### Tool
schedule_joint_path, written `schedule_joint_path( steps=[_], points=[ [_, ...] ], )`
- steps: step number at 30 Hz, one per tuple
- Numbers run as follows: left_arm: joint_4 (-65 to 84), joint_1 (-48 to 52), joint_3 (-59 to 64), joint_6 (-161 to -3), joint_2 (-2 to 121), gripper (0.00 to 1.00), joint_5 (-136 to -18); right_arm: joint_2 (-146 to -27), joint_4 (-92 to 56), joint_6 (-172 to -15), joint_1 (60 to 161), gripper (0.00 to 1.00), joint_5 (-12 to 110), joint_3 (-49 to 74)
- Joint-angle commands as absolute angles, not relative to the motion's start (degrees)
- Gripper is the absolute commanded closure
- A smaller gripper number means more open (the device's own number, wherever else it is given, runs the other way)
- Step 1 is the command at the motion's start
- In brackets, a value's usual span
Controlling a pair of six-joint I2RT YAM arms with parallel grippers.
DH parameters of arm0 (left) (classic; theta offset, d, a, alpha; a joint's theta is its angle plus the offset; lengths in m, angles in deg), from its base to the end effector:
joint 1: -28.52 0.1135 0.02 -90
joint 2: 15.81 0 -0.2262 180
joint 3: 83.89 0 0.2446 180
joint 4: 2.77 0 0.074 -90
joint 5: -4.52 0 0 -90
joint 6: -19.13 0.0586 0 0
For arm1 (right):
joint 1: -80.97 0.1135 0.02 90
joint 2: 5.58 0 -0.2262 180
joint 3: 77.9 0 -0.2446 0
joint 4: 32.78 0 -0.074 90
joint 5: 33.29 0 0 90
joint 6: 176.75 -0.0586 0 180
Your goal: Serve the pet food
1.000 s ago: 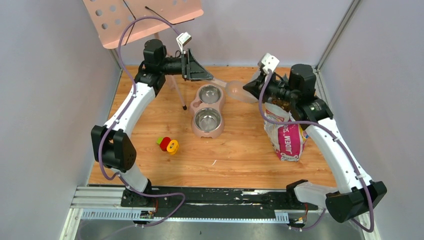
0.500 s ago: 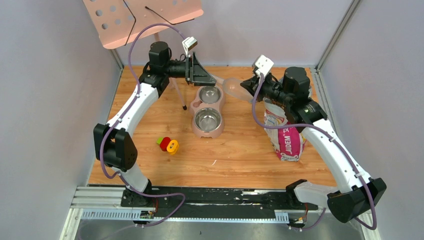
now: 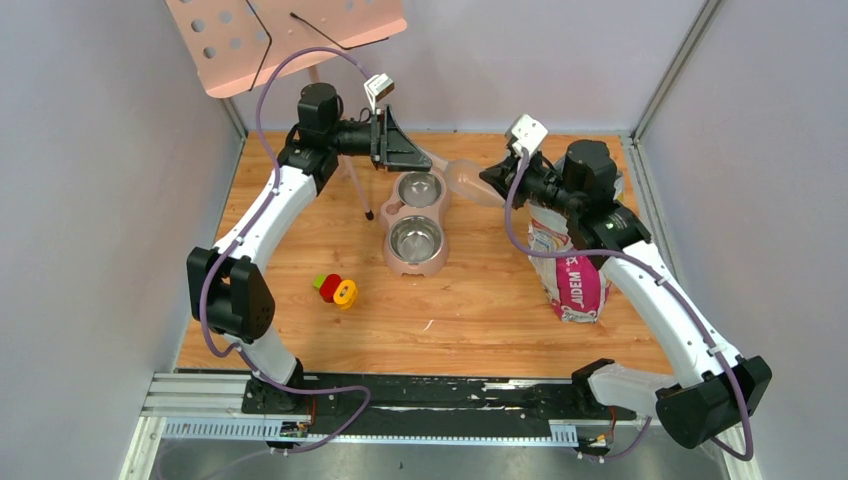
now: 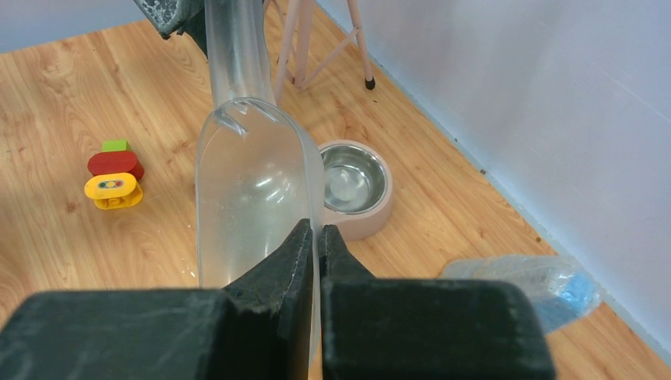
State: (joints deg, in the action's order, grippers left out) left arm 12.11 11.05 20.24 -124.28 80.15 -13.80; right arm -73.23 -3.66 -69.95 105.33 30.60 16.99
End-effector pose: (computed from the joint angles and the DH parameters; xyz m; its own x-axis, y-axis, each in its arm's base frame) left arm 0.3433 -0.1664 0.3624 -0.8643 0.0074 -0.5029 0.5028 0.0382 -0.8635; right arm 0.2547 0.1437 0.3705 0.0443 -0.2648 -0.9633 -0.7837 0.5888 -0.1979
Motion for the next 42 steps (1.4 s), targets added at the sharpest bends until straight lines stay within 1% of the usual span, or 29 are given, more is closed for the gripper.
schedule_joint_path(
  steps=[1, 2, 3, 5, 8, 11, 13, 24, 26, 27, 29, 30, 31, 32, 33, 34, 36, 37, 38, 39, 41, 42],
  points=[
    [11.1, 11.1, 22.0, -123.3, 79.3, 0.41, -14.5, -71.6, -4.6, -73.3, 105.7, 1.0, 29.7, 18.4],
    [11.2, 11.1, 21.9, -123.1, 79.1, 0.4, -14.7, -71.5, -4.4, -73.8, 105.6, 1.0, 29.5, 18.5],
    [11.2, 11.1, 21.9, -122.6, 78.9, 0.36, -15.4, -71.3, -4.4, -74.4, 105.6, 1.0, 29.2, 18.7],
    [12.2, 11.1, 22.2, -121.9, 78.5, 0.32, -15.6, -70.5, -4.4, -76.4, 105.5, 1.0, 28.8, 18.9],
    [13.1, 11.0, 22.8, -120.4, 78.0, 0.3, -15.6, -70.2, -4.5, -77.9, 105.5, 1.0, 28.8, 19.2],
    [13.6, 10.8, 23.3, -119.5, 77.6, 0.3, -15.2, -70.5, -5.0, -78.5, 105.5, 1.0, 30.1, 19.4],
    [14.2, 10.5, 23.2, -119.0, 77.5, 0.33, -14.9, -70.8, -5.4, -78.5, 105.4, 1.0, 30.7, 19.4],
    [15.2, 10.3, 23.2, -118.1, 77.2, 0.55, -13.7, -71.2, -7.1, -78.7, 105.5, 1.0, 31.5, 21.3],
    [15.1, 10.2, 23.3, -118.2, 77.3, 0.61, -13.4, -71.2, -7.3, -78.6, 105.4, 1.0, 32.0, 21.7],
    [15.1, 10.1, 23.4, -118.1, 77.4, 0.67, -13.3, -71.2, -7.3, -78.4, 105.4, 1.0, 32.2, 21.9],
    [14.9, 9.9, 23.5, -117.9, 77.4, 0.74, -13.1, -71.2, -7.4, -78.2, 105.5, 1.0, 32.0, 22.4],
    [14.8, 9.9, 23.7, -117.8, 77.5, 0.75, -13.0, -71.1, -7.5, -78.1, 105.4, 1.0, 31.9, 22.5],
    [14.8, 9.8, 23.7, -117.7, 77.5, 0.82, -13.0, -71.1, -7.5, -78.0, 105.4, 1.0, 31.8, 22.7],
    [15.0, 9.7, 23.9, -117.5, 77.5, 0.86, -13.1, -71.2, -7.4, -77.8, 105.4, 1.0, 31.7, 22.8],
    [15.9, 9.5, 24.1, -116.8, 77.5, 0.97, -13.2, -71.2, -7.3, -77.5, 105.4, 1.0, 31.6, 22.7],
    [16.5, 9.5, 24.4, -116.3, 77.5, 0.99, -13.6, -71.1, -6.8, -77.3, 105.4, 0.96, 31.6, 22.5],
    [17.4, 9.3, 24.8, -115.1, 77.4, 1.0, -13.7, -71.0, -4.5, -76.9, 105.4, 0.87, 32.2, 20.3],
    [18.2, 9.1, 25.0, -114.1, 77.3, 1.0, -13.7, -71.1, -2.0, -77.3, 105.1, 0.78, 32.5, 18.2],
    [18.8, 9.0, 25.6, -113.5, 77.3, 1.0, -13.8, -71.5, 1.3, -78.2, 104.6, 0.65, 32.6, 15.2],
    [20.4, 8.6, 25.9, -111.6, 77.1, 1.0, -14.0, -72.1, 5.4, -79.0, 103.6, 0.56, 31.9, 11.7],
    [22.4, 7.6, 27.1, -109.3, 76.9, 1.0, -14.4, -73.8, 14.5, -80.5, 100.5, 0.43, 28.9, 4.1],
    [22.9, 7.2, 27.8, -108.6, 76.9, 1.0, -14.5, -74.4, 18.0, -81.6, 98.4, 0.39, 27.6, 0.6]
  ],
)
